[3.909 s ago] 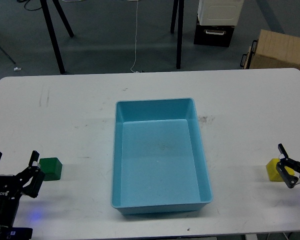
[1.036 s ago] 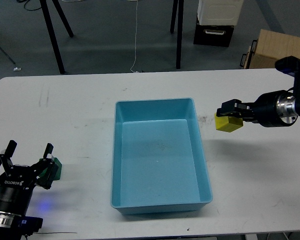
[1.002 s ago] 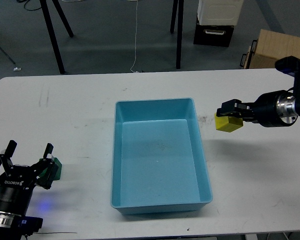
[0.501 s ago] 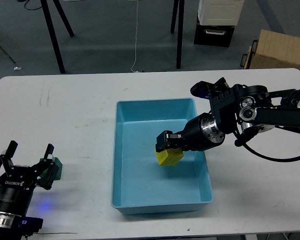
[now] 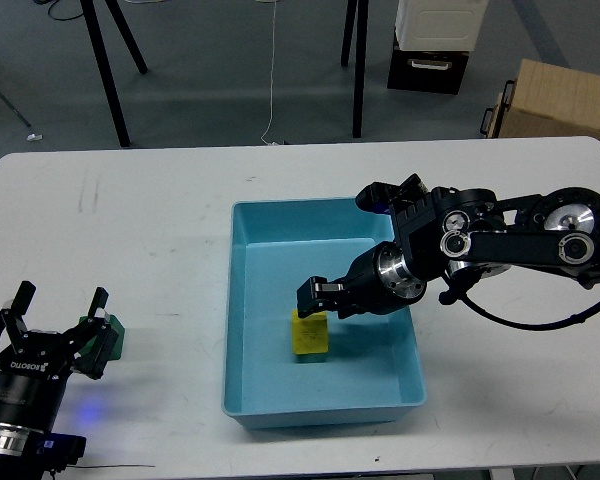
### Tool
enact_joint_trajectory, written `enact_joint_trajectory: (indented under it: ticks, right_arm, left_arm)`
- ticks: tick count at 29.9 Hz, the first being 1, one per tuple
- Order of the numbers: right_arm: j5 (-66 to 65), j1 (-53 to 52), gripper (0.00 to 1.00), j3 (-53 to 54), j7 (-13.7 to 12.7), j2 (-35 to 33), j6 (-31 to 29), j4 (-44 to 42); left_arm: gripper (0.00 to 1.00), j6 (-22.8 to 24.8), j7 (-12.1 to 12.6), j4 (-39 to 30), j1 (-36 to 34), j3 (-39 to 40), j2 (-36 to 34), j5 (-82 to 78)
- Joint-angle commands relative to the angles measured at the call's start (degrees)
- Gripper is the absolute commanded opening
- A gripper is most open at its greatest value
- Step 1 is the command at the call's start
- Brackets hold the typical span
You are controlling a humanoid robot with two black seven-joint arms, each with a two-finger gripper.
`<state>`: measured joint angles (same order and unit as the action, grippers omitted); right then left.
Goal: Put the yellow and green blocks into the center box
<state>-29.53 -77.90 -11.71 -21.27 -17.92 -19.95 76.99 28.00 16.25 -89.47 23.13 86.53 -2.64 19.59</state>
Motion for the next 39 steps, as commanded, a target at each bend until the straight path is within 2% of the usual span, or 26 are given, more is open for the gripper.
enact_joint_trajectory:
  ticks: [1,8,13,19,22,24,29,33,39]
  right_arm:
    - [0.3,-0.1,0.85,3.8,0.2,-1.1,0.3,-1.0]
    - [13.3,0.6,0.92,14.9,0.3,-4.4,5.7,-6.1]
    - [21.3,11.0,0.94,34.5,1.0,-5.4,5.7,-10.1]
    - [34.6,26.2,0.94,56.6,6.1,-6.1,4.7,-12.1]
    - [40.1,34.9,0.95,67.4,9.6,-7.7,1.1,-12.2]
    - [41.7,40.7,0.95,73.9,10.5,-8.0,-0.5,-12.2]
    - [51.3,57.5,0.96,89.7,11.0,-8.0,-1.0,-9.9]
    - [60.4,67.8,0.96,94.7,12.0,-8.3,-1.2,-5.4]
    - [61.3,83.4,0.96,99.2,12.4,-3.1,-4.0,2.8]
  left_arm:
    - [1.0,0.0,0.0,0.0,-0.3,-0.2,0.1,-0.7]
    - [1.0,0.0,0.0,0.0,-0.5,-0.2,0.0,-0.8]
    - [1.0,0.0,0.0,0.0,-0.5,-0.2,0.0,-0.9]
    - [1.0,0.0,0.0,0.0,-0.5,-0.2,-0.1,-0.8]
    - [1.0,0.0,0.0,0.0,-0.5,-0.2,-0.1,-0.9]
    - [1.0,0.0,0.0,0.0,-0.8,-0.2,-0.1,-0.9]
    - [1.0,0.0,0.0,0.0,-1.2,-0.2,-0.1,-1.7]
    - [1.0,0.0,0.0,0.0,-1.5,-0.2,0.0,-1.8]
    - [1.0,0.0,-0.1,-0.1,-1.1,-0.2,0.0,-1.8]
